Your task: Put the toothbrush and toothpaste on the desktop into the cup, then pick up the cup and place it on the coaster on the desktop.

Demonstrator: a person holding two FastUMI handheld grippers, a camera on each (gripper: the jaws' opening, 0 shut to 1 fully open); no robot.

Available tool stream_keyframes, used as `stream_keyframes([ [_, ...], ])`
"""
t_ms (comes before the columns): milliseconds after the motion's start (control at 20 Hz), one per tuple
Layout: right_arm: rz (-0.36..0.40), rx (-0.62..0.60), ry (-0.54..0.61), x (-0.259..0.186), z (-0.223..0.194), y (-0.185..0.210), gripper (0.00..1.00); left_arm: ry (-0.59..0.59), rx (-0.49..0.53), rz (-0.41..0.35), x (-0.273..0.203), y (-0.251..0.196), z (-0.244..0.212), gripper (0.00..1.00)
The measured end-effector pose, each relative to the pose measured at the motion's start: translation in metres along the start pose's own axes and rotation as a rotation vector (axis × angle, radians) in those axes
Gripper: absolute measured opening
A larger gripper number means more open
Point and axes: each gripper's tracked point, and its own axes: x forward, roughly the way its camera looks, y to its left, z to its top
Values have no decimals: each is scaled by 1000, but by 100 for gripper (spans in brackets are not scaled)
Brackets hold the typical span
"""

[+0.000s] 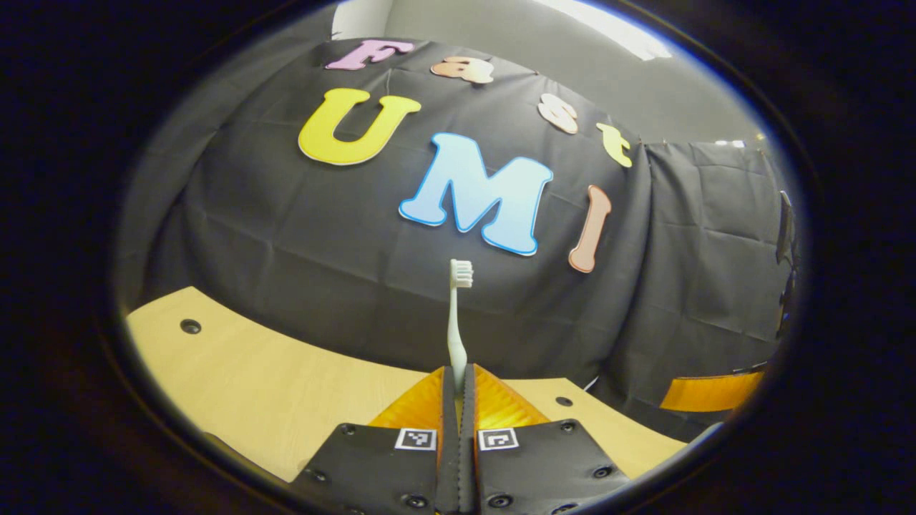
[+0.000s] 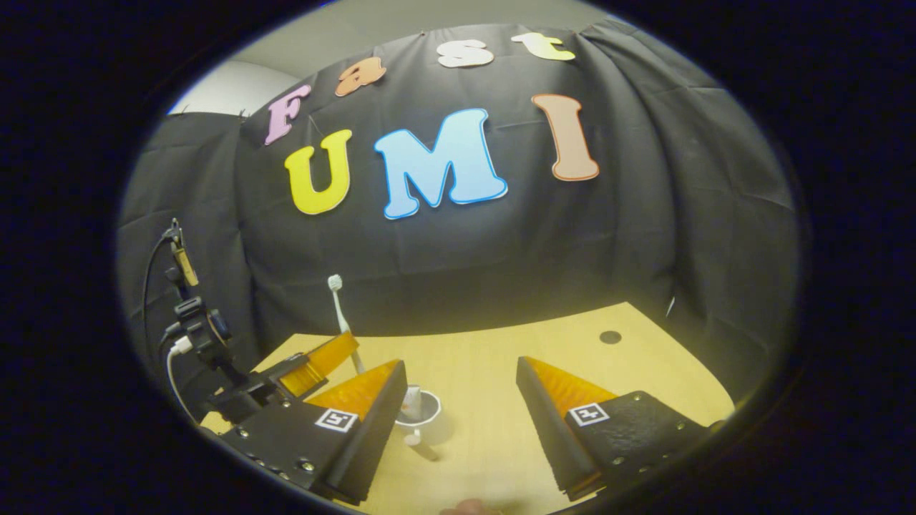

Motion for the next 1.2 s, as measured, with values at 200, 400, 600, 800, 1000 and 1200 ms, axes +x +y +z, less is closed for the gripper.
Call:
stream_keyframes([
  [200, -7, -17, 39, -8, -15, -7, 92, 29, 10, -3, 18, 0, -24, 7],
  [400, 1, -3, 58, -9, -19, -9, 92, 87, 41, -12, 22, -4, -55, 7],
  [600, 12, 12, 69, -7, -22, -6, 92, 100, 78, -27, 20, -9, -65, 7],
  [800, 25, 13, 81, -5, -26, 1, 92, 108, 88, -37, 18, -13, -63, 8],
  [1000, 28, 12, 86, -6, -26, 4, 92, 115, 71, -39, 12, -13, -61, 8],
  [1200, 31, 27, 92, -8, -28, 7, 92, 116, 59, -57, 6, -18, -65, 8],
])
